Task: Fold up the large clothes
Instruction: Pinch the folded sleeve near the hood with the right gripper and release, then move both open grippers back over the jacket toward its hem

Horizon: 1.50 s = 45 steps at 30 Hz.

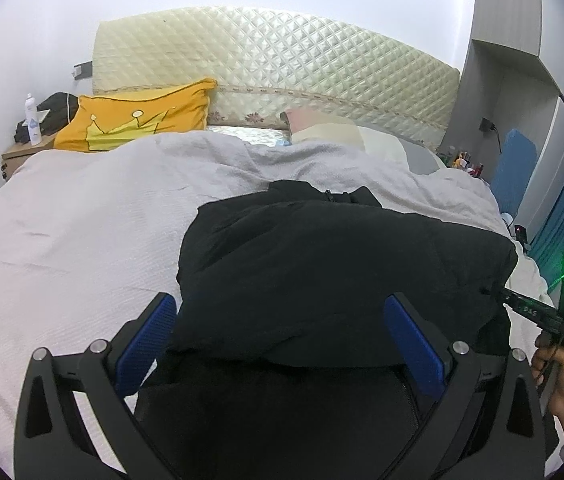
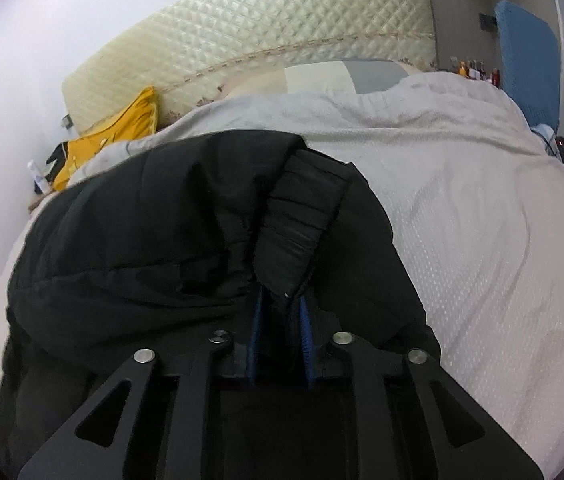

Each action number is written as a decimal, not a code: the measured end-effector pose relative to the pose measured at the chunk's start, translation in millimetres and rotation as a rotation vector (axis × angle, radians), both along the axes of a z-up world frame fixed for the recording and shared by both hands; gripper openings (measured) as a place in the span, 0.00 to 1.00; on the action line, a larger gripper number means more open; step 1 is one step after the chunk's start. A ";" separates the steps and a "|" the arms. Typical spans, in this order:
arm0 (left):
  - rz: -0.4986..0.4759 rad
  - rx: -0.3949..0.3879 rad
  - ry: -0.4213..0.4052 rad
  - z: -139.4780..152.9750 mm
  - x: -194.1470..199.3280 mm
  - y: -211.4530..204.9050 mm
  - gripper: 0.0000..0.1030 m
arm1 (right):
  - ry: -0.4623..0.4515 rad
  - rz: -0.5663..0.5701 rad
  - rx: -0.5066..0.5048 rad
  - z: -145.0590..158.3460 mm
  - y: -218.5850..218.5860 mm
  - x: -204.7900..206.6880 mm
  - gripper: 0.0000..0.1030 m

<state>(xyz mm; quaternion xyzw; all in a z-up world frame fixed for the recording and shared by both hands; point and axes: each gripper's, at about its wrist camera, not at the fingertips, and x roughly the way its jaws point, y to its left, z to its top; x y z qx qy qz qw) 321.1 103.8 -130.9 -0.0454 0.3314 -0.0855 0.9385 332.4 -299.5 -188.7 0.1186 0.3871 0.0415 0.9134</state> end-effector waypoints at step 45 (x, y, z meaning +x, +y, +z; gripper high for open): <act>0.013 0.125 0.054 -78.5 108.9 -32.0 1.00 | -0.156 0.212 -0.117 -18.4 67.9 64.2 0.67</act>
